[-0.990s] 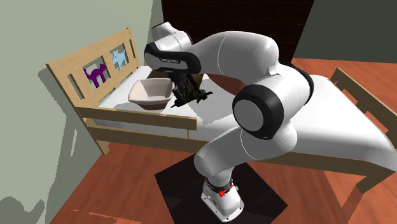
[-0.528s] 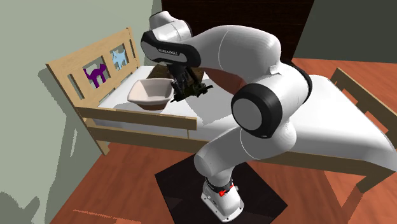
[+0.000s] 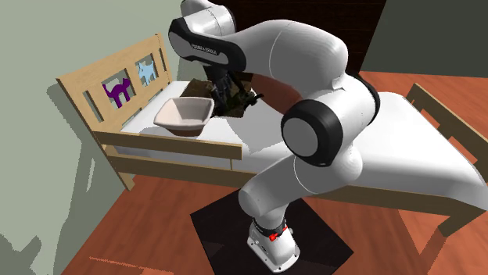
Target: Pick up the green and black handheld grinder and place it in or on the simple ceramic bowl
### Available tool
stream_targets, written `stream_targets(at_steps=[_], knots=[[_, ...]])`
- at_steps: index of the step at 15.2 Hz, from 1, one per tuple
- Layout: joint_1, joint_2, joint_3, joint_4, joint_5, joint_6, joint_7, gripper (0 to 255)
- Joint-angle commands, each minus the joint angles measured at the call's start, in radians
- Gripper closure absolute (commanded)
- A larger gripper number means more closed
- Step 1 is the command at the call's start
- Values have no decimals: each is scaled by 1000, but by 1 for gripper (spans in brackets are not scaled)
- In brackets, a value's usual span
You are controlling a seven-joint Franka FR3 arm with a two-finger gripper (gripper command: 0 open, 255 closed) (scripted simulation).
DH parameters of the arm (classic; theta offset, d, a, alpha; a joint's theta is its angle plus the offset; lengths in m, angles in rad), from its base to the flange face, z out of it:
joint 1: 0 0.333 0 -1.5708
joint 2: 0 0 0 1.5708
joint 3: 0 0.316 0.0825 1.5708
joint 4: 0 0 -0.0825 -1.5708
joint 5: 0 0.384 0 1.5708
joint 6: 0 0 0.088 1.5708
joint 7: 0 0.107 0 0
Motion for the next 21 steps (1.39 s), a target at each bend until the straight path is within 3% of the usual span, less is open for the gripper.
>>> stream_targets(at_steps=[1, 6, 14, 21], knots=[[0, 6, 2, 35, 1, -21, -4, 255], [-1, 28, 5, 116, 0, -79, -15, 255], [24, 299, 69, 322, 40, -31, 84, 255], [51, 564, 115, 587, 44, -44, 159, 255]])
